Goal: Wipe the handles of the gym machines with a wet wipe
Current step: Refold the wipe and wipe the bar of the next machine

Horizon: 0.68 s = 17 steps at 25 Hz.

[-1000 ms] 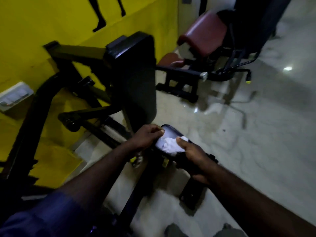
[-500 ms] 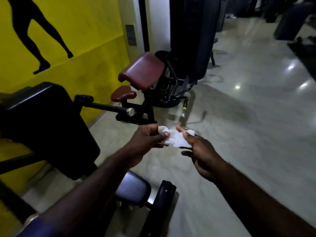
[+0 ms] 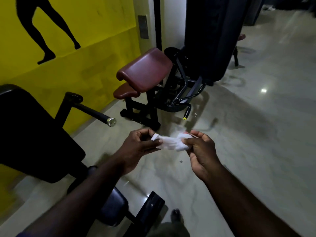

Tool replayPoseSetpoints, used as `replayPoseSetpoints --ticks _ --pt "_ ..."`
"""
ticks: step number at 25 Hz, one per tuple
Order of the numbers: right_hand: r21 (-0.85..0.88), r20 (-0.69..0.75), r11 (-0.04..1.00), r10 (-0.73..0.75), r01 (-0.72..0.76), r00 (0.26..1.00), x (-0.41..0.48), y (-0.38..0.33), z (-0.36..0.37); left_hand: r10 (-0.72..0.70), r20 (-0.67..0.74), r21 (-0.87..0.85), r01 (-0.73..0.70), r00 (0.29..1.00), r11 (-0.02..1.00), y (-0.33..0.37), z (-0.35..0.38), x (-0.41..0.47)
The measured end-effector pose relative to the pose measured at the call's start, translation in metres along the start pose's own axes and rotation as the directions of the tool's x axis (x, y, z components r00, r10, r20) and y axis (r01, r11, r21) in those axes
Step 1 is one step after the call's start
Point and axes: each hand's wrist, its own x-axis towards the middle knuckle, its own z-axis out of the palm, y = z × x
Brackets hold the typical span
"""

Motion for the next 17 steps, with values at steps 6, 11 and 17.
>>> replayPoseSetpoints --ticks 6,11,17 --pt "-0.168 0.323 0.985 0.012 0.045 0.946 0.133 -0.042 0.035 -0.134 0.143 -0.113 0.151 0.981 0.982 -0.009 -0.014 0.136" --pt "-0.616 0.415 0.708 -0.08 0.345 0.906 0.247 -0.075 0.049 -0.185 -0.007 0.143 0.185 0.983 0.972 0.012 -0.007 0.242" --pt "-0.65 0.387 0.759 0.282 0.043 0.878 0.339 -0.087 0.103 -0.206 -0.385 0.192 0.296 0.9 0.936 0.02 -0.047 0.299"
